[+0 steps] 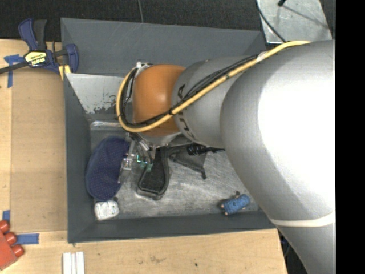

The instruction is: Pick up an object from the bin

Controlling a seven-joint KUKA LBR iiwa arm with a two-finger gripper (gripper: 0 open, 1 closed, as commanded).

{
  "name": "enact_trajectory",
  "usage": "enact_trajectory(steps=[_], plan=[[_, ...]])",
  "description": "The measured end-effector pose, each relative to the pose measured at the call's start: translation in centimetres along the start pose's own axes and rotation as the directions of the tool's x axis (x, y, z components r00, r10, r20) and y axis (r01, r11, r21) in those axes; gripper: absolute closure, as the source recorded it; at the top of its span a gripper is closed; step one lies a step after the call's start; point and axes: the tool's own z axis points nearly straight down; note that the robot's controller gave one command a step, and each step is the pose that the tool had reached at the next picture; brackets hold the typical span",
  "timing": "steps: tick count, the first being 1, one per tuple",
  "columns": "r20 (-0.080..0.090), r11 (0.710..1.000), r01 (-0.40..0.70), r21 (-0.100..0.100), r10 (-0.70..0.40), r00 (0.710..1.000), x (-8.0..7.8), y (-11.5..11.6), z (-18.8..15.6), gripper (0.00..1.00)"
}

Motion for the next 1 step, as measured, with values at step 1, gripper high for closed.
enact_trajectory(steps=[1], plan=[[0.000, 1.000, 0.000, 0.000, 0.000, 1.000, 0.00, 0.00, 0.00, 0.00]])
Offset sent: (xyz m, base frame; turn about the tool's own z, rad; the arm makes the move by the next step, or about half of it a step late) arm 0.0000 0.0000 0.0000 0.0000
